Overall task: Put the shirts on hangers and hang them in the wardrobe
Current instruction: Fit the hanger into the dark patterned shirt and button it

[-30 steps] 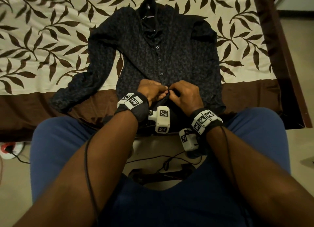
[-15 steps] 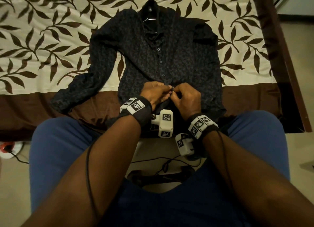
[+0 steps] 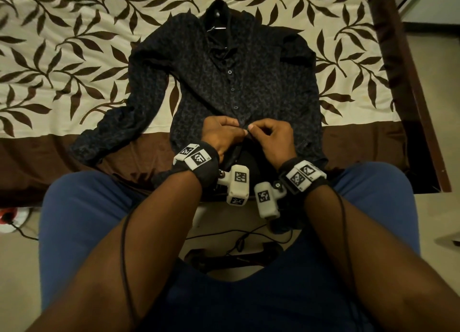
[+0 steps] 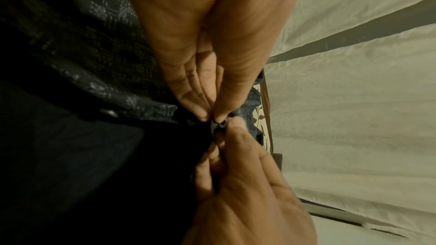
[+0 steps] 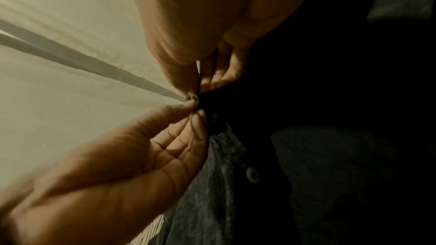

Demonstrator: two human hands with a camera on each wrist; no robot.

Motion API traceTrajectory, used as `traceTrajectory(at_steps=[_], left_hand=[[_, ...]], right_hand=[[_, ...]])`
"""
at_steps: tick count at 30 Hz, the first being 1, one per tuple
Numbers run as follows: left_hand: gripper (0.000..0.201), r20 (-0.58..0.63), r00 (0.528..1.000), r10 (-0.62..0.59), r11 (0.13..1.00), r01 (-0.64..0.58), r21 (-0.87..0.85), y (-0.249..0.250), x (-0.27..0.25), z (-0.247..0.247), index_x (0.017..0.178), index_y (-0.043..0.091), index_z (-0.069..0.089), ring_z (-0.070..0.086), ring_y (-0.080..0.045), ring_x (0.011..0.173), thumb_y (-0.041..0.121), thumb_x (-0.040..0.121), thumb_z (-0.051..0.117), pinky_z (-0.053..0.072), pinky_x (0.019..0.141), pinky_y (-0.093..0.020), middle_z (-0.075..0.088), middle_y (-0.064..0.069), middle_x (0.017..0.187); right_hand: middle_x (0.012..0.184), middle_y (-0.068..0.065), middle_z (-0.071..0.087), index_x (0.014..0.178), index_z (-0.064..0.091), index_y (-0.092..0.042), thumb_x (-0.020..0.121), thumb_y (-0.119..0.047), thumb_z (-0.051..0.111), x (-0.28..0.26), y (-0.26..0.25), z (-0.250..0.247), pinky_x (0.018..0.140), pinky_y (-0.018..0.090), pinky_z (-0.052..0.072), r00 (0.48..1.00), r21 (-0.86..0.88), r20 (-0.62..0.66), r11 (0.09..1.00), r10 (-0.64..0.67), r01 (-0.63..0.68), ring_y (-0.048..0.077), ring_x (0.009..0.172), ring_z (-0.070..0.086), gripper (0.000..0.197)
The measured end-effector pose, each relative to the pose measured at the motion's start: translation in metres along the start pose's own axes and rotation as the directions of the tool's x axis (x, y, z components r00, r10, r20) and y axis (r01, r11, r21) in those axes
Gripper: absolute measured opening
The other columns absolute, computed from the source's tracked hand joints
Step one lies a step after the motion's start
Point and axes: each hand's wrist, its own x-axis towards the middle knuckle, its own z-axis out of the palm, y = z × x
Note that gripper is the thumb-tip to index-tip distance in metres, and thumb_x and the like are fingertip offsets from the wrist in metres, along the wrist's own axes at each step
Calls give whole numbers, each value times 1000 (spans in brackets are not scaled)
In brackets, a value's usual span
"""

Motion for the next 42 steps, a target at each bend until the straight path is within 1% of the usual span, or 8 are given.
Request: traceTrajectory(at_steps=[7, 10, 13, 18, 23, 31, 35, 42], left_hand=[[23, -5, 993, 114, 990, -113, 87, -6, 6, -5, 89, 7, 65, 66, -14, 66, -8, 76, 78, 58, 68, -24, 67, -6, 73], [23, -103, 981, 164, 979, -149, 137, -9, 14, -6, 93, 13, 65, 68, -18, 73, 1, 78, 79, 60, 75, -30, 68, -5, 76], [25, -221, 956, 193, 958, -135, 254, -18, 18, -11, 85, 27, 62, 71, -19, 79, 22, 74, 84, 59, 82, -37, 72, -2, 79], [46, 2, 1000, 29, 716, -22, 698, -53, -3, -33, 83, 21, 58, 63, -18, 85, 45, 62, 91, 51, 78, -31, 67, 1, 88], [36, 83, 993, 78, 338, -105, 935, -68, -22, -53, 110, 15, 61, 60, -37, 109, 38, 85, 73, 52, 90, -43, 61, -15, 119], [11, 68, 980, 186, 692, -180, 699, -22, -33, -66, 86, 12, 64, 65, -33, 96, 17, 96, 61, 48, 85, -37, 67, -12, 89], [29, 49, 968, 246, 798, -231, 557, -10, -51, -68, 84, 17, 52, 55, -10, 72, 41, 94, 63, 40, 69, -28, 58, 3, 78], [14, 209, 958, 197, 433, -276, 858, -16, -58, -71, 100, 27, 61, 66, -30, 98, 28, 87, 67, 53, 84, -37, 69, -7, 104]], right_hand=[[65, 5, 64, 84, 72, -3, 96, -11, 62, 7, -4, 0, 58, 20, 48, 969, 184, 138, 956, 206, -230, 8, 56, 54, 17], [79, -2, 70, 96, 74, -12, 90, -28, 72, 10, -8, -9, 69, 23, 51, 982, -80, 153, 992, 113, -101, 5, 71, 64, 17], [105, 0, 67, 112, 67, -22, 75, -50, 80, 4, -8, -24, 79, 35, 51, 958, -702, 275, 697, 79, 144, 19, 101, 60, 48], [125, 11, 58, 121, 60, -15, 89, -35, 67, -20, 6, -24, 82, 42, 50, 943, -901, 289, 380, 167, 209, 34, 120, 47, 39], [111, 13, 66, 112, 68, -17, 94, -28, 54, -30, 1, -31, 80, 43, 49, 977, -806, 200, 580, 75, 121, 37, 110, 55, 25], [114, 11, 71, 117, 70, -9, 95, -13, 59, -24, -27, -39, 98, 34, 49, 999, -312, 17, 950, 38, -30, 26, 109, 65, 25], [105, 10, 71, 120, 67, -6, 81, -6, 79, -32, -28, -36, 89, 28, 54, 986, -35, 49, 987, 157, -156, 17, 98, 66, 41], [95, 9, 74, 106, 74, -8, 89, -10, 70, -47, -27, -34, 82, 22, 50, 992, -226, -119, 971, 49, -75, 13, 85, 65, 18]])
